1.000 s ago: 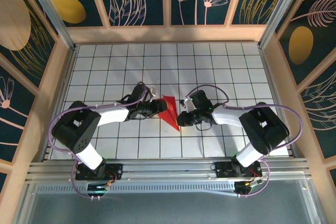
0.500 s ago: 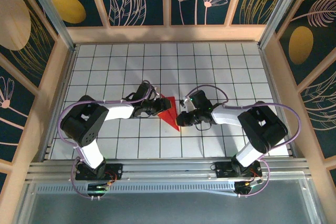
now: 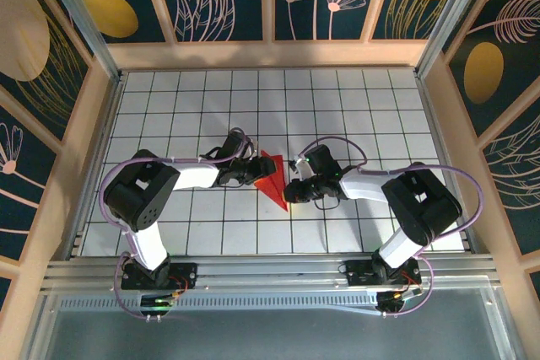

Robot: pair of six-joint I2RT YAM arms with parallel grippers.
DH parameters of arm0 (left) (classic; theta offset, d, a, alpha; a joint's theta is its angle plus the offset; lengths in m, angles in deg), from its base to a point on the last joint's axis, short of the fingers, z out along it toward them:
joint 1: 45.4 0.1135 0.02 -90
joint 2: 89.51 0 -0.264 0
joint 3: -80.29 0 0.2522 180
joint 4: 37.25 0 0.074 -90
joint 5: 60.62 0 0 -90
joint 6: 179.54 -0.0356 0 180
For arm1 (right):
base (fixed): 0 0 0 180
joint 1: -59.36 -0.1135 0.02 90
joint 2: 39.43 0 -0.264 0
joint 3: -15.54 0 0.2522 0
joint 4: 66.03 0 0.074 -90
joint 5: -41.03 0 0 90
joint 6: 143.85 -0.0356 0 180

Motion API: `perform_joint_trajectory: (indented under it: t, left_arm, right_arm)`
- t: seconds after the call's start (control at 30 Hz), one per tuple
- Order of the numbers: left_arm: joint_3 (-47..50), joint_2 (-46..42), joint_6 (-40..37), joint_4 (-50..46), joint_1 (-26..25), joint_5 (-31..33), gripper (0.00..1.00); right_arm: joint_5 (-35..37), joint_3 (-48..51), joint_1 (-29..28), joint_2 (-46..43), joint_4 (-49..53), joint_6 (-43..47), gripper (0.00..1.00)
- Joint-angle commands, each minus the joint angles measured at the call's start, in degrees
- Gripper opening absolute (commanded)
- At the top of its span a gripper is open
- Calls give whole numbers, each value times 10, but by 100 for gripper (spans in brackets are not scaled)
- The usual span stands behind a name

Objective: Fold a paper plane with a square sheet of paper (fold left side to right side)
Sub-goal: Fourth fold the wing at the center of the table.

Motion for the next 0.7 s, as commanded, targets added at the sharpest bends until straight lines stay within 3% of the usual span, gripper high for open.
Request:
perform_joint_trajectory:
  t: [0.0, 0.17, 0.3, 0.67]
  left_arm:
    - [-9, 22, -11, -34, -2, 20, 51]
    - [-14, 29, -18, -58, -2, 34, 51]
    - [-13, 31, -15, -62, -2, 37, 51]
    - [-14, 31, -14, -67, -2, 41, 51]
  right_arm:
    - [-6, -10, 5, 11, 4, 12, 0]
    - [-6, -15, 5, 9, 9, 13, 0]
    - [-8, -20, 7, 0, 12, 12, 6]
    - [-35, -29, 37, -39, 5, 6, 36]
